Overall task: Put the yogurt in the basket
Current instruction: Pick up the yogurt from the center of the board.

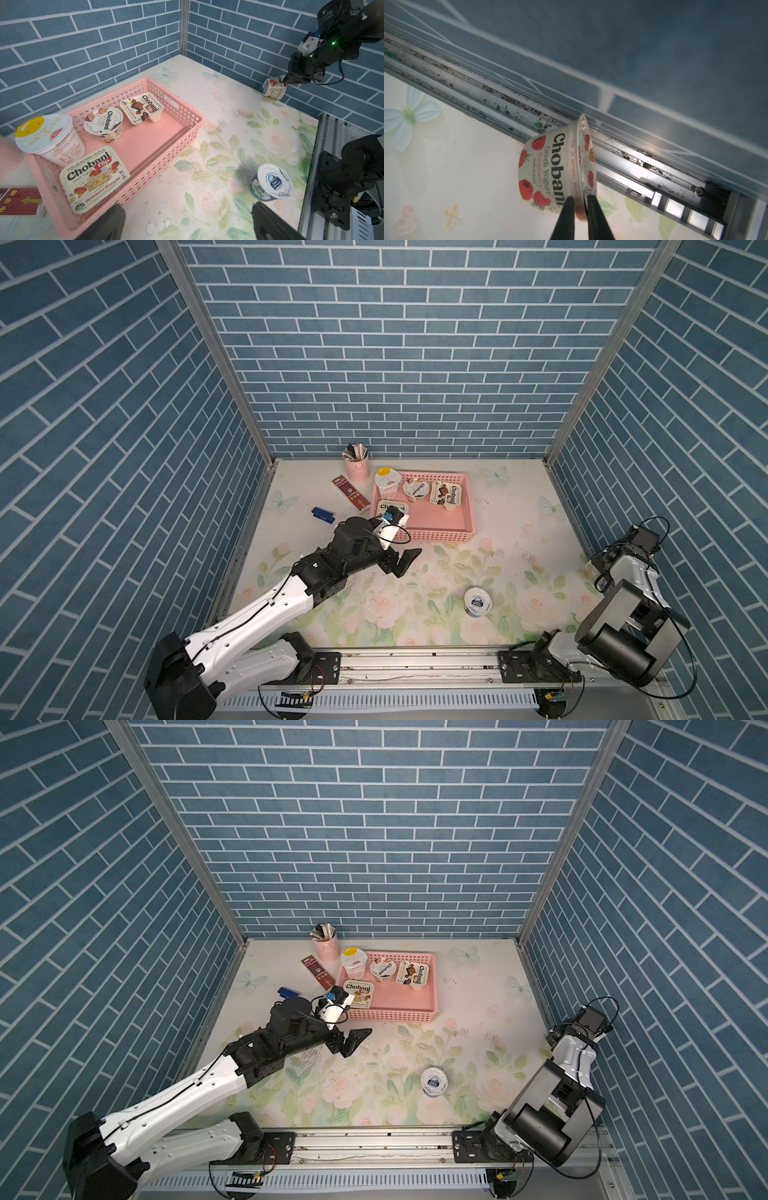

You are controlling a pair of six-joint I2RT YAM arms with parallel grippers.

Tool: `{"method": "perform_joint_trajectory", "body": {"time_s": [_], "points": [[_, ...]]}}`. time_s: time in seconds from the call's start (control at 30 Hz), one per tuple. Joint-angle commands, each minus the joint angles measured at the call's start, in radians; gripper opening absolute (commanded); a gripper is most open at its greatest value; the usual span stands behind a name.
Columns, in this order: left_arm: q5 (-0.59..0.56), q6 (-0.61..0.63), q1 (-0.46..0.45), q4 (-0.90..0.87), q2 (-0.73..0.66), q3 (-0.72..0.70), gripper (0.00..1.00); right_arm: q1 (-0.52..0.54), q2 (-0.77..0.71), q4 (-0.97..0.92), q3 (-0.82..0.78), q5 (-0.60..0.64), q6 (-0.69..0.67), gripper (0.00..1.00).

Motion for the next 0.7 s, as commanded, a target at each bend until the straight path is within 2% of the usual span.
{"method": "perform_joint_trajectory", "body": {"time_s": [0.0,0.17,0.37,0.67], "points": [[-0.013,-0.003,-0.005,-0.012,-0.001,0.025,1.0,-0.005,0.02,0.004,-0.016,0.011,-0.013,0.15],[-0.019,-0.002,-0.005,-0.018,-0.002,0.026,1.0,-0.005,0.026,0.009,-0.017,0.0,-0.016,0.11],[-0.029,-0.001,-0.005,-0.023,-0.006,0.026,1.0,-0.006,0.027,0.019,-0.022,-0.022,-0.027,0.0],[-0.036,-0.003,-0.006,-0.03,-0.016,0.023,1.0,-0.003,0.015,0.031,-0.027,-0.055,-0.048,0.0]]}}
